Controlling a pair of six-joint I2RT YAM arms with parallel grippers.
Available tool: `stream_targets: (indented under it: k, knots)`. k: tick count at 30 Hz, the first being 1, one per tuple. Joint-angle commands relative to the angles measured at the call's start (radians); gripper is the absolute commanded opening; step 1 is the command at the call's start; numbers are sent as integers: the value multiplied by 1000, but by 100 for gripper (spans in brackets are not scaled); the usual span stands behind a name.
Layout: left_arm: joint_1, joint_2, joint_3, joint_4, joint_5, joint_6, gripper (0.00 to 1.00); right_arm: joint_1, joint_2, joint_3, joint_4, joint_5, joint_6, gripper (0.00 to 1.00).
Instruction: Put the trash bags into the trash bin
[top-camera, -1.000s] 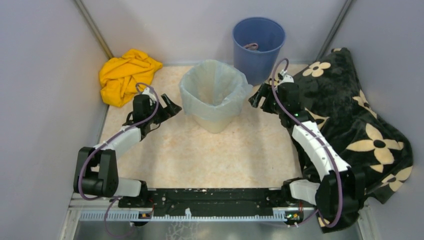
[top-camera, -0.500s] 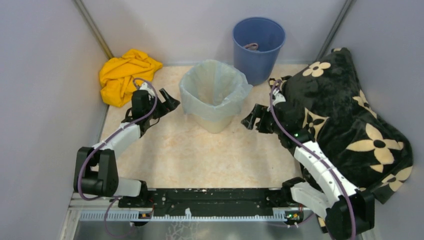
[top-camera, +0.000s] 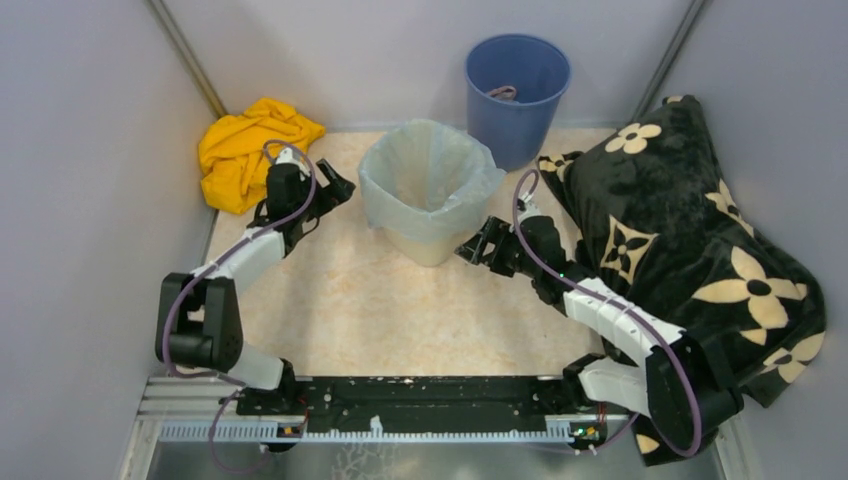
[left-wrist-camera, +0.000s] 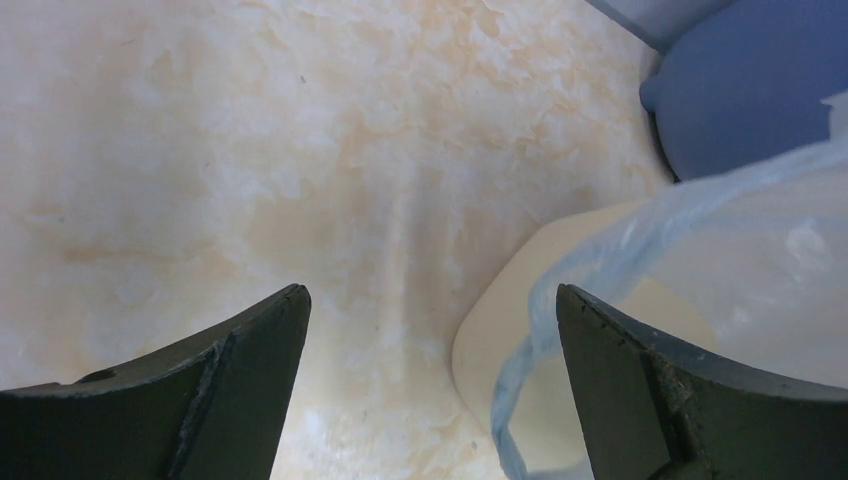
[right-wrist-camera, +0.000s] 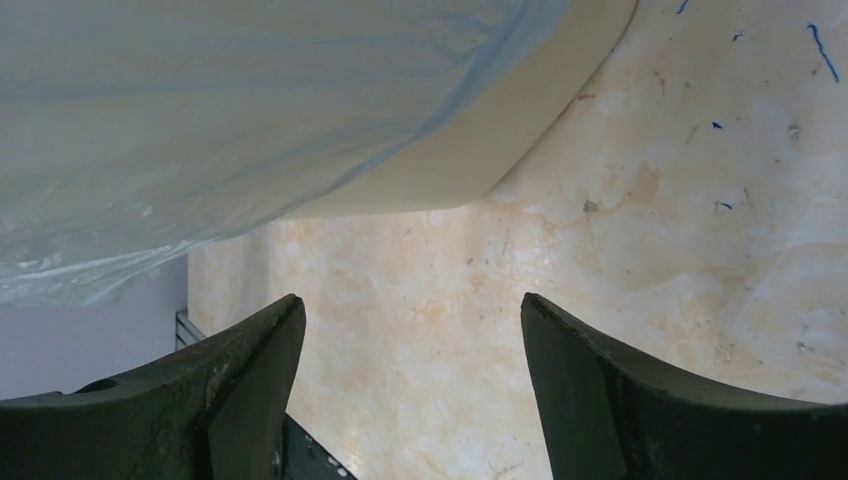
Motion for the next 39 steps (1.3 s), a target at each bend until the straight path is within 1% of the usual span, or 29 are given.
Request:
stream_targets:
  k: [1, 3, 5, 8, 12, 20, 29, 39]
  knots:
    - [2, 120, 72, 66, 7, 8, 99, 29, 31, -9, 207, 19, 93, 79]
    - [3, 152, 93, 53, 50, 9, 99, 29, 58, 6, 215, 26, 93, 79]
    - [2, 162, 82, 64, 82, -5, 99, 29, 76, 20, 222, 42, 91, 79]
    - [3, 146, 33, 98, 104, -10, 99, 29, 108, 48, 218, 63, 81, 79]
    - [3, 117, -11, 105, 113, -5, 99, 22, 155, 82, 214, 82, 63, 79]
    - [2, 81, -53, 102, 114, 6, 99, -25, 241, 133, 236, 75, 39, 79]
    - [2, 45, -64, 87, 112, 11, 99, -108, 301, 210, 215, 45, -12, 79]
    - [2, -24, -74, 47, 77, 20, 99, -130, 420, 330, 239, -3, -41, 79]
